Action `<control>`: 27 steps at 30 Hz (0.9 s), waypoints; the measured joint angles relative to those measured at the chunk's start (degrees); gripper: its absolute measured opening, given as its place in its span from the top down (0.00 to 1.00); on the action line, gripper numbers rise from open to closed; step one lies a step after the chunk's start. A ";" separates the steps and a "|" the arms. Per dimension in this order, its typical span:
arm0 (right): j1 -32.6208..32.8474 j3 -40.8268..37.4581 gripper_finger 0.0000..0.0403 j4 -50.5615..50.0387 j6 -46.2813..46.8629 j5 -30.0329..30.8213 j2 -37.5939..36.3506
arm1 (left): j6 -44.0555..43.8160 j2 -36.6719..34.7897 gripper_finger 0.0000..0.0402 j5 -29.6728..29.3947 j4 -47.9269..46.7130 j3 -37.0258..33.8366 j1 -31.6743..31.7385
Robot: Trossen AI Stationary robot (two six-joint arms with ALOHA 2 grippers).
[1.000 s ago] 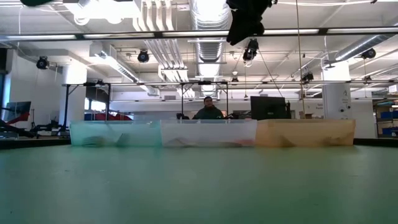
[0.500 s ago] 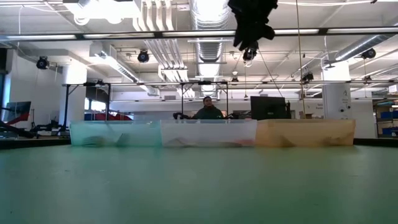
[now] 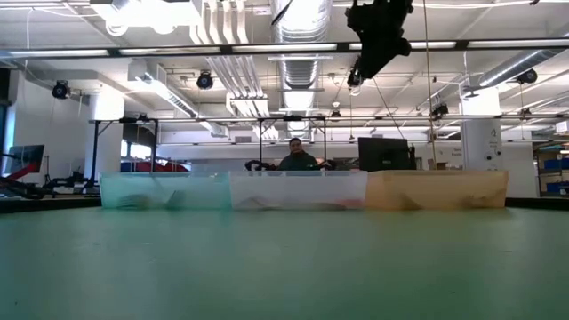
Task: Sort silverware by color (type)
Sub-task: Put the blue fork into the orange bin
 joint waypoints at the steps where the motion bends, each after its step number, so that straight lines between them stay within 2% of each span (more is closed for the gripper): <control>1: -0.87 -0.15 0.65 0.41 -0.42 0.52 -0.32 | 0.77 -0.90 1.00 0.38 -0.07 -0.80 0.85; 7: -6.56 -2.87 0.65 4.60 -3.19 0.70 -1.79 | 7.14 -7.19 1.00 5.67 8.55 -9.58 7.72; 10: -8.20 -5.20 0.65 7.11 -4.39 -0.07 -1.84 | 8.26 -10.63 1.00 13.51 16.44 -16.74 13.12; 15: -8.70 -9.20 0.65 11.98 -5.67 -6.68 -1.56 | 6.47 -12.26 1.00 30.51 35.61 -29.19 23.61; 18: -8.25 -10.48 0.65 14.17 -5.30 -7.13 -0.81 | 4.71 -11.87 1.00 36.43 48.63 -34.02 27.85; 22: -8.29 -10.51 0.65 16.03 -2.67 -6.93 0.53 | 5.19 -11.96 1.00 39.49 56.25 -37.17 29.75; 27: -8.29 -10.53 0.65 20.73 -0.09 -6.95 2.73 | 5.20 -12.03 1.00 39.67 55.81 -37.34 29.86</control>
